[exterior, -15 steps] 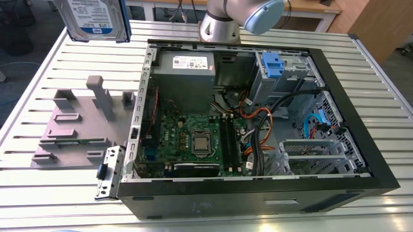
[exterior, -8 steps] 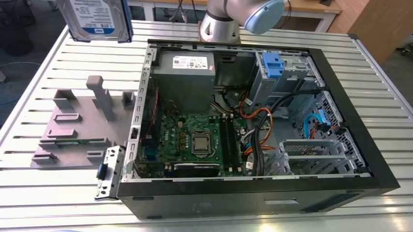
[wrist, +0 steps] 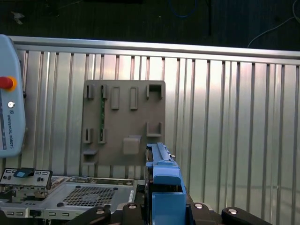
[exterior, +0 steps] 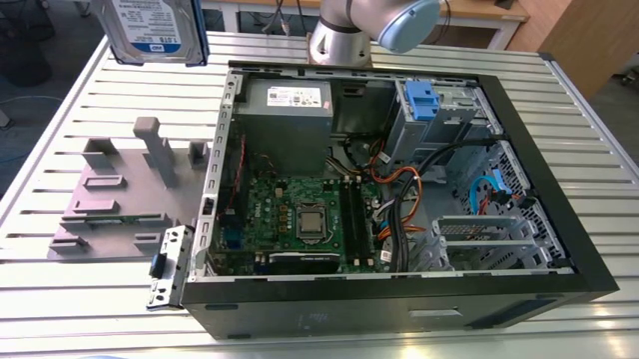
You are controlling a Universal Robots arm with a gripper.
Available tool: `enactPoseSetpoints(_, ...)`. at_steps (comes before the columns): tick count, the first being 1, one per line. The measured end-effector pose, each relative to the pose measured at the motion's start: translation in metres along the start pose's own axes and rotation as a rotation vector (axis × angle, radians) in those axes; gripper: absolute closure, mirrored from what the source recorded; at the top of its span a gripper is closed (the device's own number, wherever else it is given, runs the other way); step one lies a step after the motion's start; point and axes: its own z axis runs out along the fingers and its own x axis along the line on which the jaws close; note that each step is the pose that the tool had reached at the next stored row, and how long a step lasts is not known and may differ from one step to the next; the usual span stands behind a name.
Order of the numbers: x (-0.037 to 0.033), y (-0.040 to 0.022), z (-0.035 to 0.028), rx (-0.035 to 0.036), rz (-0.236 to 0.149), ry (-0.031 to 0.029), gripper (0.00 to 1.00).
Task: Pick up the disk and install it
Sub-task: 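Pick up the disk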
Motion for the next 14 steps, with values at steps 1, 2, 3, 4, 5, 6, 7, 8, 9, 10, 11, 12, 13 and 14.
enactPoseSetpoints(1, 0.0000, -0.0005, 0.0000, 0.0000, 0.000, 0.0000, 0.64)
enactPoseSetpoints(2, 0.0000, -0.0010, 0.0000, 0.0000, 0.000, 0.0000, 0.64)
enactPoseSetpoints(3, 0.0000, -0.0015, 0.0000, 0.0000, 0.000, 0.0000, 0.64)
enactPoseSetpoints(4, 0.0001, -0.0019, 0.0000, 0.0000, 0.000, -0.0001, 0.64)
enactPoseSetpoints(5, 0.0001, -0.0024, 0.0000, 0.0001, 0.000, -0.0001, 0.64)
enactPoseSetpoints(6, 0.0001, -0.0029, 0.0000, 0.0000, 0.000, 0.0000, 0.64)
enactPoseSetpoints(7, 0.0001, -0.0033, 0.0000, 0.0001, 0.000, -0.0001, 0.64)
enactPoseSetpoints(8, 0.0001, -0.0039, 0.0000, 0.0001, 0.000, 0.0000, 0.64)
enactPoseSetpoints(9, 0.0002, -0.0044, 0.0000, 0.0000, 0.000, 0.0000, 0.64)
enactPoseSetpoints(10, 0.0002, -0.0049, 0.0000, 0.0001, 0.000, -0.0001, 0.64)
enactPoseSetpoints(11, 0.0002, -0.0054, 0.0000, 0.0001, 0.000, -0.0001, 0.64)
enactPoseSetpoints(12, 0.0002, -0.0059, -0.0001, 0.0000, 0.000, 0.0000, 0.64)
enactPoseSetpoints(13, 0.0002, -0.0063, 0.0000, 0.0001, 0.000, -0.0001, 0.64)
enactPoseSetpoints(14, 0.0002, -0.0068, 0.0000, 0.0001, 0.000, -0.0001, 0.64)
